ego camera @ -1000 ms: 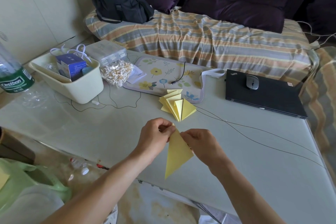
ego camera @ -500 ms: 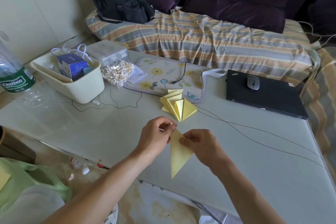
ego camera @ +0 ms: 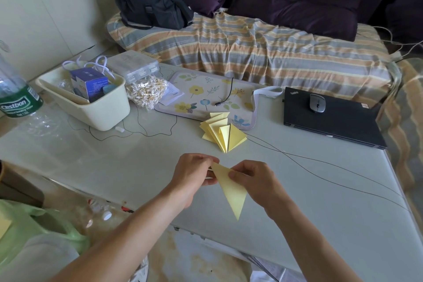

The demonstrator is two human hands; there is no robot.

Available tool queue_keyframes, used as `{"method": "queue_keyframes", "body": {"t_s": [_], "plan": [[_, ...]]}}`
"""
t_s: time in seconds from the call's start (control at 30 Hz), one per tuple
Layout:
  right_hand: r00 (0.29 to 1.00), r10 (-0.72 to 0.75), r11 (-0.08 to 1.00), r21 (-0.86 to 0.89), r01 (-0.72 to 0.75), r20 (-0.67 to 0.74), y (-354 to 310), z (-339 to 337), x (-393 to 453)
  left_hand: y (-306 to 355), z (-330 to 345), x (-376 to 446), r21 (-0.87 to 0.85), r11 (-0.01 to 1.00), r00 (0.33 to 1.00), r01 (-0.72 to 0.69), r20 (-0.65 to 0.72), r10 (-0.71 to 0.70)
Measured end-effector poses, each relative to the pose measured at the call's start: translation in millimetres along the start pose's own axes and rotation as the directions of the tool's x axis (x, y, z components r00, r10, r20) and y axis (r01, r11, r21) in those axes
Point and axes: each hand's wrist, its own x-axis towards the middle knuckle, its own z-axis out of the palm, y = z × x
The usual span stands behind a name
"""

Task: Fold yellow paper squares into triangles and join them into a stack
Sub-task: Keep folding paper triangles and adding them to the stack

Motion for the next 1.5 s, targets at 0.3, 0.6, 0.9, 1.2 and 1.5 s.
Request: {"method": "queue_keyframes", "body": {"t_s": [0.3, 0.6, 0.9, 1.2, 1.5], "plan": [[0.997, 0.036, 0.999, -0.004, -0.037, -0.072, 0.7, -2.6, -0.4, -6.2, -2.9, 2.5, -0.033, 0.999, 0.999, -0.040, 0.029, 0.041], [0.994, 0.048, 0.998, 0.049, -0.043, -0.103, 6.0, -3.8, 4.3, -6.7, -4.6, 0.7, 0.167, 0.951, 0.965, -0.260, -0.003, 0.264], [0.993, 0.051, 0.997, 0.066, -0.044, -0.111, 5.2, -3.1, 5.4, -6.1, -4.7, 2.3, 0.073, 0.991, 0.994, -0.108, 0.003, 0.108], [0.996, 0.055, 0.998, 0.047, -0.052, -0.077, 3.4, -6.8, 2.5, -6.2, -6.1, 1.1, 0.190, 0.963, 0.979, -0.190, 0.105, 0.173], [0.997, -0.006, 0.999, 0.040, 0.009, -0.076, -1.6, -8.4, -1.4, -3.4, -7.4, -0.7, 0.216, 0.960, 0.980, -0.176, 0.125, 0.152]]}}
